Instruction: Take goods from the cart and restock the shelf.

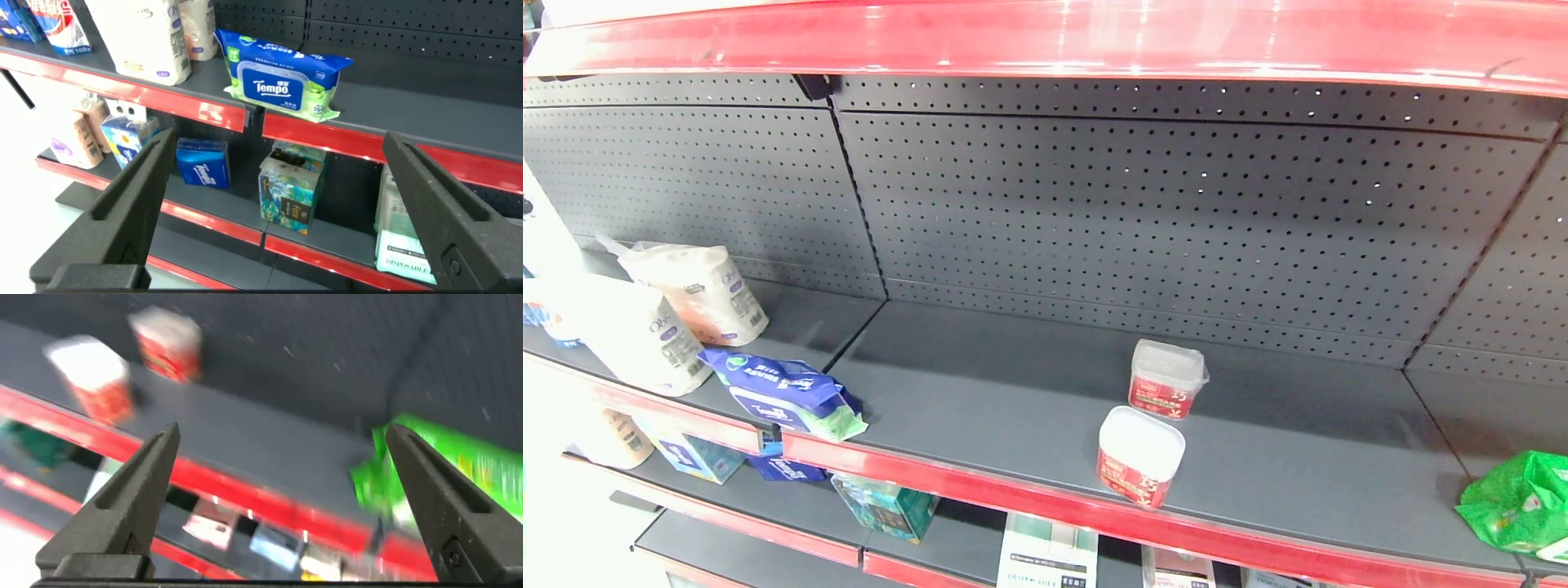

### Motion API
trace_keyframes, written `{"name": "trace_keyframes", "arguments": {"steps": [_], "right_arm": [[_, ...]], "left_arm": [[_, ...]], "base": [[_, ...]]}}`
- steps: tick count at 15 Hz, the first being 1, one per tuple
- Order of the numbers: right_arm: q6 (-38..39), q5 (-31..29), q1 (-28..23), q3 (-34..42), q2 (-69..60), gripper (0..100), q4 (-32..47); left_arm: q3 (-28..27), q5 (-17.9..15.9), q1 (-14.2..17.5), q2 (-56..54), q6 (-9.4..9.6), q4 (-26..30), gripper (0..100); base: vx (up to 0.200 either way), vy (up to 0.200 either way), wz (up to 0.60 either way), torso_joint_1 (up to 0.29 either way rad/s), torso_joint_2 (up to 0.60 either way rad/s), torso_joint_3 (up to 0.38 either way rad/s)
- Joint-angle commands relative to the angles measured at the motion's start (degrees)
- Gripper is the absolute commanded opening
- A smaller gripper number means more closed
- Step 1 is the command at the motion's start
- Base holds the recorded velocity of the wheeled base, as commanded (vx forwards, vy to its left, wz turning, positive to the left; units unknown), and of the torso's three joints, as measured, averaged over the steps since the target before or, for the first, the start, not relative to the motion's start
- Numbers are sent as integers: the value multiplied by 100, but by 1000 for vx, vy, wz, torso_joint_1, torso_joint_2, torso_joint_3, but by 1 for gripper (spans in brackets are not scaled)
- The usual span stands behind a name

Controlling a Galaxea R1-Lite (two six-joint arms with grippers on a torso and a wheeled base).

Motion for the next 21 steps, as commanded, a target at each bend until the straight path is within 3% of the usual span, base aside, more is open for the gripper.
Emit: {"name": "trace_keyframes", "arguments": {"steps": [1,4,5,6,8,9,12,14,17,21], "right_arm": [[154,-158,-67,479,-509,100,-186],[313,53,-67,479,-509,100,-151],[480,642,-67,479,-509,100,69],[532,546,-76,444,-501,100,350],[611,484,-928,470,-404,100,210],[620,510,-1069,470,-527,100,210],[708,537,-999,479,-641,100,201],[690,677,-612,479,-773,100,201],[717,291,-726,479,-1063,100,201],[690,379,-726,479,-1063,100,210]], "left_arm": [[1,3,3,2,2,0,100],[1,3,3,2,2,0,100],[1,3,3,2,2,0,100],[1,3,3,2,2,0,100],[1,3,3,2,2,0,100],[1,3,3,2,2,0,100],[1,-6,3,2,20,0,100],[1,-6,3,2,11,0,100],[1,-6,3,2,11,0,100],[1,-6,3,2,11,0,100]], "base": [[0,0,0,0,0,0],[0,0,0,0,0,0],[0,0,0,0,0,0],[0,0,0,0,0,0],[0,0,0,0,0,0],[0,0,0,0,0,0],[0,0,0,0,0,0],[0,0,0,0,0,0],[0,0,0,0,0,0],[0,0,0,0,0,0]]}}
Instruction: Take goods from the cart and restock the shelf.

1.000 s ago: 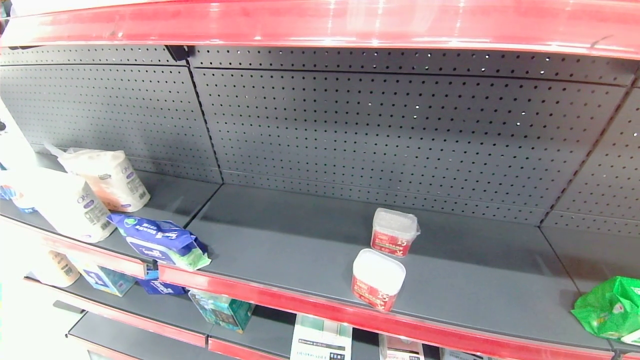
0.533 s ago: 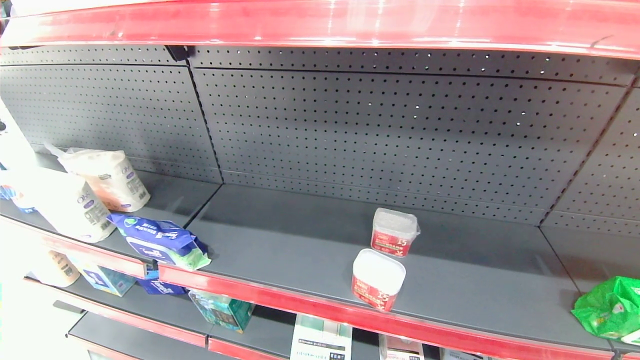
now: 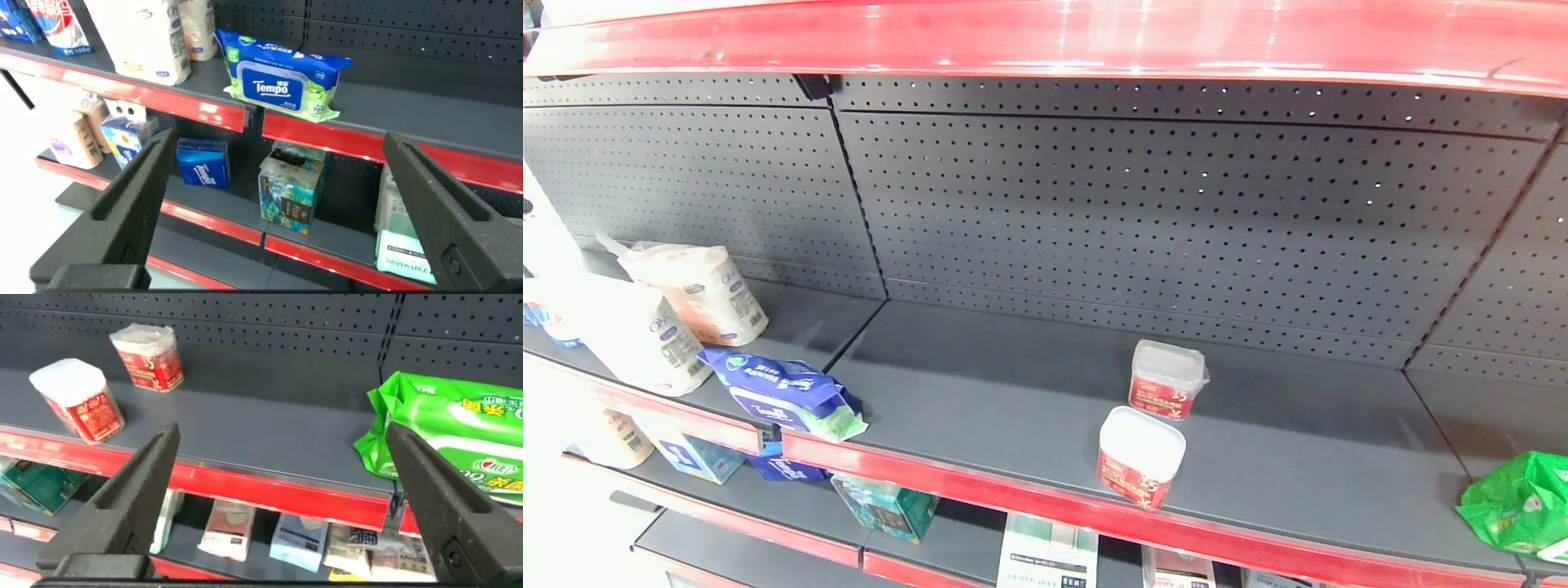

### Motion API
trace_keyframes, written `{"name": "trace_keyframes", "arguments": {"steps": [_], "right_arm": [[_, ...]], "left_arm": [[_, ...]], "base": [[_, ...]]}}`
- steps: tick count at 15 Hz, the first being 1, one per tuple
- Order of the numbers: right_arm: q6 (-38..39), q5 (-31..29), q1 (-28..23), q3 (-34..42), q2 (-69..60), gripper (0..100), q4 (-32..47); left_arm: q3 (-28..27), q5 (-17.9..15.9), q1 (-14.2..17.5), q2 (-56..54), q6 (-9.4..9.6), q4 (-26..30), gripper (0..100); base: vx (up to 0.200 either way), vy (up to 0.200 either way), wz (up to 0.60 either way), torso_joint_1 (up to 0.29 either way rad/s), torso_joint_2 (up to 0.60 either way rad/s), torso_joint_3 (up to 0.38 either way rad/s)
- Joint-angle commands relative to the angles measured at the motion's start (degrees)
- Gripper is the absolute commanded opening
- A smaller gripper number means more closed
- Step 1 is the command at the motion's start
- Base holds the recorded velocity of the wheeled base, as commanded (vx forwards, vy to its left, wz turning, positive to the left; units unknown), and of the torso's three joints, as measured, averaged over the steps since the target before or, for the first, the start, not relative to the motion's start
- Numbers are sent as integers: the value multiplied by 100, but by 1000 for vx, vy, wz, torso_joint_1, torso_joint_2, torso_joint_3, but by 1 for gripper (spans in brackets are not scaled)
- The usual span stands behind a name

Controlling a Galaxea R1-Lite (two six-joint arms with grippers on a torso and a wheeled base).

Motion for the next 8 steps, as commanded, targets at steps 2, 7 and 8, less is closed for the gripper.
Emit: {"name": "trace_keyframes", "arguments": {"steps": [2,7,8], "right_arm": [[9,1,4,0,-21,100,5],[18,1,4,0,-21,100,5],[18,1,4,0,-21,100,5]], "left_arm": [[1,1,3,2,0,2,100],[1,1,3,2,0,2,100],[1,1,3,2,0,2,100]], "base": [[0,0,0,0,0,0],[0,0,-360,1,0,0],[0,0,-600,2,-2,-2]]}}
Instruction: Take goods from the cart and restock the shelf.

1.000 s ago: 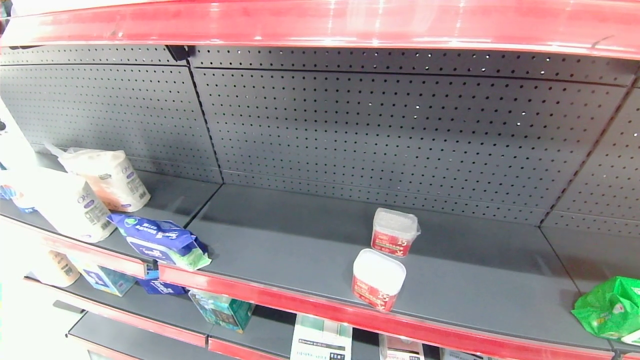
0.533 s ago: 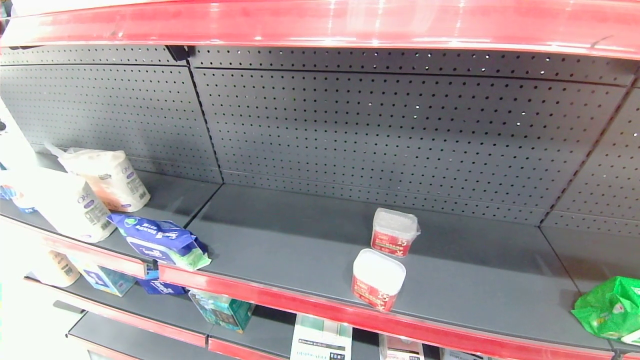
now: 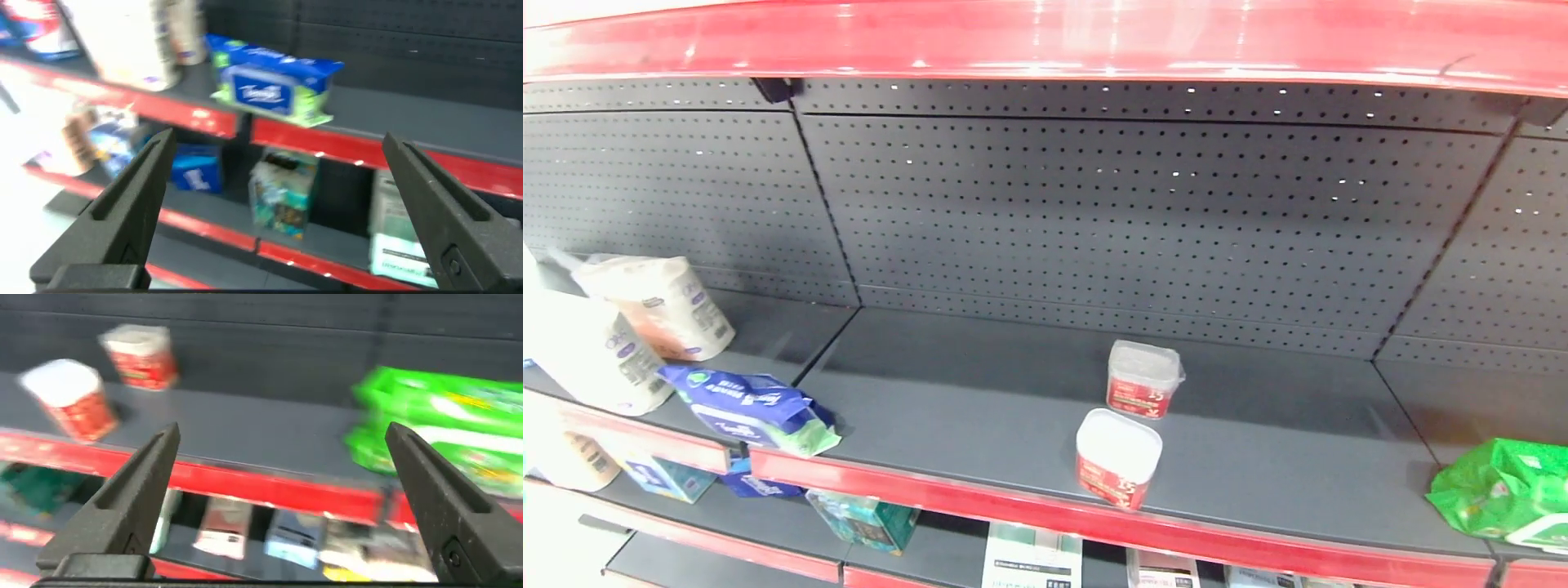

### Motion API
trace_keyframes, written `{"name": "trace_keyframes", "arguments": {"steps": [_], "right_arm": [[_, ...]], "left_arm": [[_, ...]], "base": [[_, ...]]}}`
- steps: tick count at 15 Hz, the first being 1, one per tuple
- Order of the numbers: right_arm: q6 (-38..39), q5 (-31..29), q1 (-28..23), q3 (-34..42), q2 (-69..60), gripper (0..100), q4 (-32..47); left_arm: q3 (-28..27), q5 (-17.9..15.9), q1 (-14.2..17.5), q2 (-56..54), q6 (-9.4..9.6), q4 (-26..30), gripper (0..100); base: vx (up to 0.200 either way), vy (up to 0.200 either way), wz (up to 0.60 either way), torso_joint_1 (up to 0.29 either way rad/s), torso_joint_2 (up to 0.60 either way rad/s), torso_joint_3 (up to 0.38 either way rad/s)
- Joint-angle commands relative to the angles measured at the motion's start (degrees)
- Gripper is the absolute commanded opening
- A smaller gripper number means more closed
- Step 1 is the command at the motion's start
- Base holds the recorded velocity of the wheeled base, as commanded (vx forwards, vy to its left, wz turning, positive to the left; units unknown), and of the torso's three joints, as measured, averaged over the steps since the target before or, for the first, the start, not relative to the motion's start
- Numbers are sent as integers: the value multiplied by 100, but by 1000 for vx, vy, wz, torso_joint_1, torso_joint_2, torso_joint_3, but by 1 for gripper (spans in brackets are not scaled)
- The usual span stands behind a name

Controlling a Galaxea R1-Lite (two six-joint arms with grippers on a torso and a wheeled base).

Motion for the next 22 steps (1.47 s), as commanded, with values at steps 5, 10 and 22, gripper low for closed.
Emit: {"name": "trace_keyframes", "arguments": {"steps": [5,10,22], "right_arm": [[-8,-2,7,0,5,100,0],[-17,7,7,0,5,100,0],[-17,7,7,0,5,100,0]], "left_arm": [[1,-1,7,2,1,-3,100],[1,-28,-2,2,28,-3,100],[-3611,-28,-195,5039,-588,-126,100]], "base": [[0,0,-600,10,1,1],[0,0,0,0,0,0],[0,0,0,0,0,0]]}}
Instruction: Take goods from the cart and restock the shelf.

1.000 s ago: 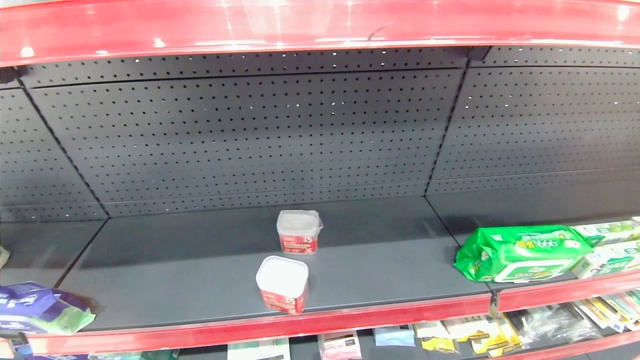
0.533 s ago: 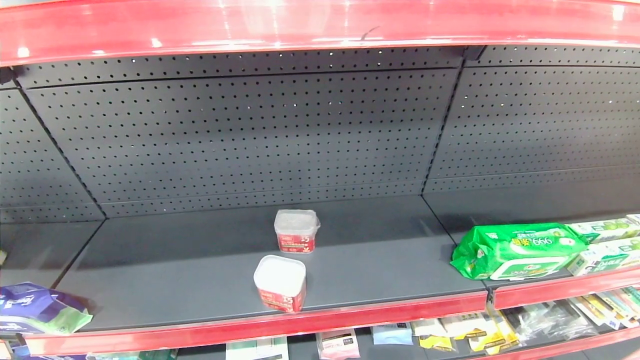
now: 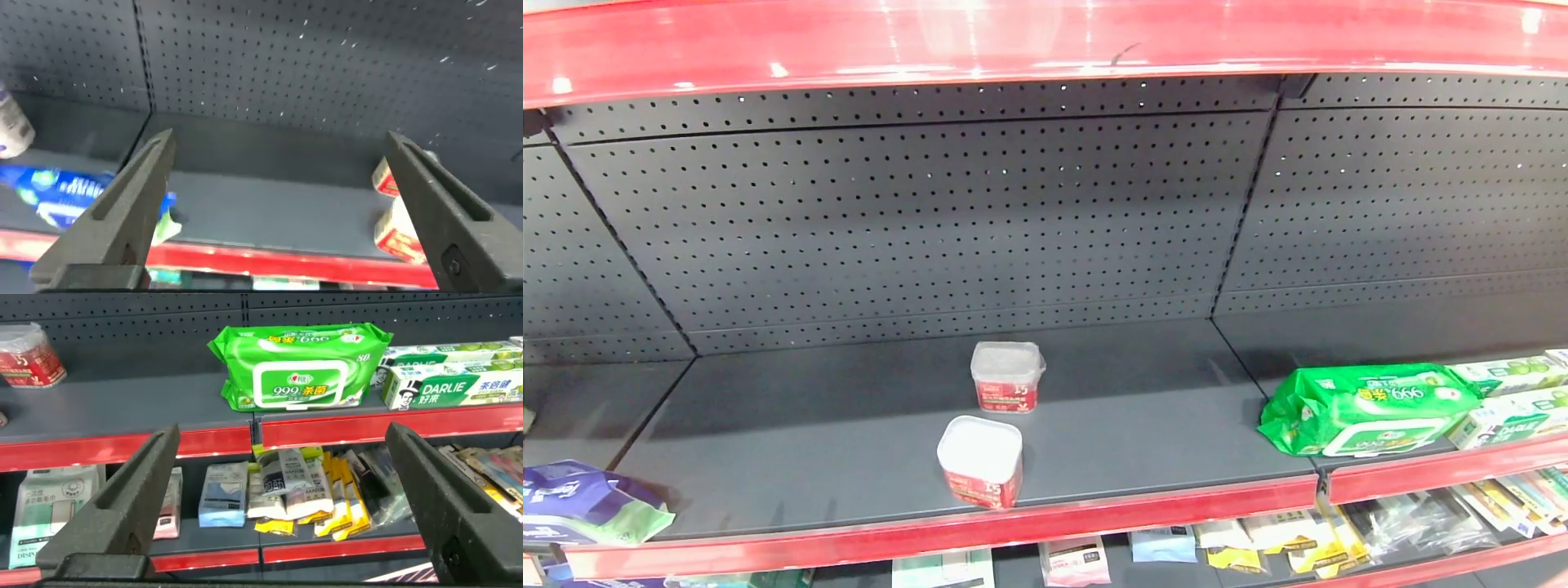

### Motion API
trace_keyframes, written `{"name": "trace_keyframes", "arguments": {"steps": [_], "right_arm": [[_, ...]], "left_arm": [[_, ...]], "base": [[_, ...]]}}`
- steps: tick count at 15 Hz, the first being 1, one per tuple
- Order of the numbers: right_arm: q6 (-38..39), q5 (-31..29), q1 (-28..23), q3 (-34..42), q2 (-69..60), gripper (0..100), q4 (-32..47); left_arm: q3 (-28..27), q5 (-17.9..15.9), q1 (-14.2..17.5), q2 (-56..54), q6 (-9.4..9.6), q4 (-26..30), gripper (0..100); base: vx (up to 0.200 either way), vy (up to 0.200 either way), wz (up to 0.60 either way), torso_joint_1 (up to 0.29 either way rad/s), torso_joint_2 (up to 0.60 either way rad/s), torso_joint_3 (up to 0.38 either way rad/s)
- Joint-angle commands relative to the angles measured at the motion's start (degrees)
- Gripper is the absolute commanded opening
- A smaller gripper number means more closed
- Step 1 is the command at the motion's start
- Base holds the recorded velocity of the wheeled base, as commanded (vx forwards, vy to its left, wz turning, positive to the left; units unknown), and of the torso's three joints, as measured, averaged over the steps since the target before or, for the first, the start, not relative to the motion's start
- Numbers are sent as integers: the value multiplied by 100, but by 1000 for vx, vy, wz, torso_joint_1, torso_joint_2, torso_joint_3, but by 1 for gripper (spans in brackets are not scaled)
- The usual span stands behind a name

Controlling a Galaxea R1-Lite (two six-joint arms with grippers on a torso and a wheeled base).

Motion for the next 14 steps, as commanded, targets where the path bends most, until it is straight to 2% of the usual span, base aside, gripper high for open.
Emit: {"name": "trace_keyframes", "arguments": {"steps": [1,4,5,6,7,8,9,11,12,13,14], "right_arm": [[-2,1,2,0,14,100,0],[-2,1,2,0,5,100,-9],[-2,1,2,0,14,100,0],[-2,1,2,0,5,100,0],[-2,1,2,0,5,100,0],[-2,1,2,0,5,100,0],[-2,1,2,0,14,100,0],[-2,1,2,0,5,100,0],[-2,1,2,0,14,100,0],[-2,1,2,0,5,100,-9],[-2,1,2,0,5,100,0]], "left_arm": [[-578,10,-88,1599,424,-20,100],[-596,-25,-88,1722,556,-11,100],[-552,-87,-88,1924,715,-2,100],[-543,-113,-88,1959,758,-2,100],[-534,-324,-88,2126,1154,-37,100],[-578,-605,-106,2179,1251,-46,100],[-560,-895,-194,2170,1277,-64,100],[-560,-1256,-185,2020,1295,-37,100],[-534,-1634,-176,2038,1339,-28,100],[-490,-1959,-176,2126,1506,-2,100],[-393,-2091,-132,2258,1725,33,100]], "base": [[0,0,0,0,0,0],[0,0,0,0,0,0],[0,0,0,0,0,0],[0,0,0,0,0,0],[0,0,0,0,0,0],[0,0,0,0,0,0],[0,0,0,0,0,0],[0,0,0,0,0,0],[0,0,0,0,0,0],[0,0,0,0,0,0],[0,0,0,0,0,0]]}}
